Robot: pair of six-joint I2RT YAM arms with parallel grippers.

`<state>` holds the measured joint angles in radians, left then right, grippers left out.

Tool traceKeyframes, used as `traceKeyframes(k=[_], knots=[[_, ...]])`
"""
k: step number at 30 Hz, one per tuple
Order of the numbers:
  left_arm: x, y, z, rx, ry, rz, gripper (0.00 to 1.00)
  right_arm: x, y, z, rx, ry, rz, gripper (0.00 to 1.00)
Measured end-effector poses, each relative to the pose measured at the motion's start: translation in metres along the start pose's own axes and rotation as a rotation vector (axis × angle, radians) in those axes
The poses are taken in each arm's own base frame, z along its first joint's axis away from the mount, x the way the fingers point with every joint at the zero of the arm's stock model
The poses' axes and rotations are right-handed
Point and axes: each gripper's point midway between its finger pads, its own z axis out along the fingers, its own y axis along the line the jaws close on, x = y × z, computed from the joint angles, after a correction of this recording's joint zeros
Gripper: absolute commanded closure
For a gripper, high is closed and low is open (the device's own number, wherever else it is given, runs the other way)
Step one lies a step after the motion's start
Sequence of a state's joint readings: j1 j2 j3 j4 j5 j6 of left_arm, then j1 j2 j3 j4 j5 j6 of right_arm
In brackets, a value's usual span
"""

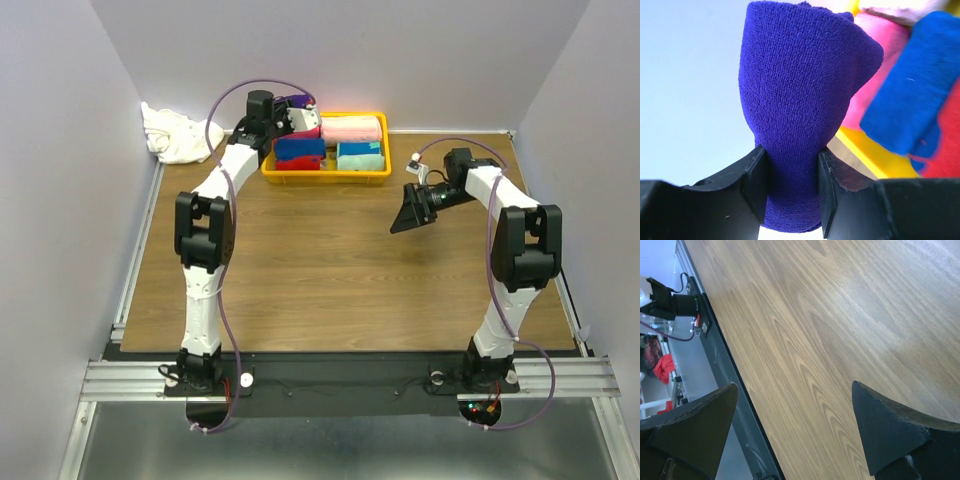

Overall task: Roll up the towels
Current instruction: Place the rolled towel into the container

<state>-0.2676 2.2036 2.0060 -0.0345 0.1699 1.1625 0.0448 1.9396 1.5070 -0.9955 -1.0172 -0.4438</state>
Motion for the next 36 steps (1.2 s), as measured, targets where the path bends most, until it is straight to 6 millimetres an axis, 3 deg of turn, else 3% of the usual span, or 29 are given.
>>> traceKeyframes(k=[8, 12, 23, 29, 35, 36], knots=[[0.022, -0.041, 0.065, -0.002, -0.082, 0.071, 1.0, 0.019, -0.004, 0.007, -0.025, 0.029, 0.038, 0.0], [0.024, -0.057, 0.081, 0.014, -0.115, 0.089, 1.0, 0.033, -0.008, 0.011, -0.036, 0.053, 0.075, 0.0], [0.024, -0.058, 0.09, 0.006, -0.133, 0.153, 0.93, 0.04, -0.014, 0.016, -0.045, 0.069, 0.089, 0.0], [0.028, -0.069, 0.09, 0.045, -0.126, 0.161, 0.88, 0.04, -0.014, 0.016, -0.046, 0.069, 0.087, 0.0], [0.031, -0.078, 0.09, 0.082, -0.117, 0.164, 0.71, 0.04, -0.014, 0.016, -0.046, 0.069, 0.087, 0.0], [0.031, -0.078, 0.09, 0.086, -0.116, 0.164, 0.63, 0.04, -0.014, 0.016, -0.046, 0.069, 0.087, 0.0]])
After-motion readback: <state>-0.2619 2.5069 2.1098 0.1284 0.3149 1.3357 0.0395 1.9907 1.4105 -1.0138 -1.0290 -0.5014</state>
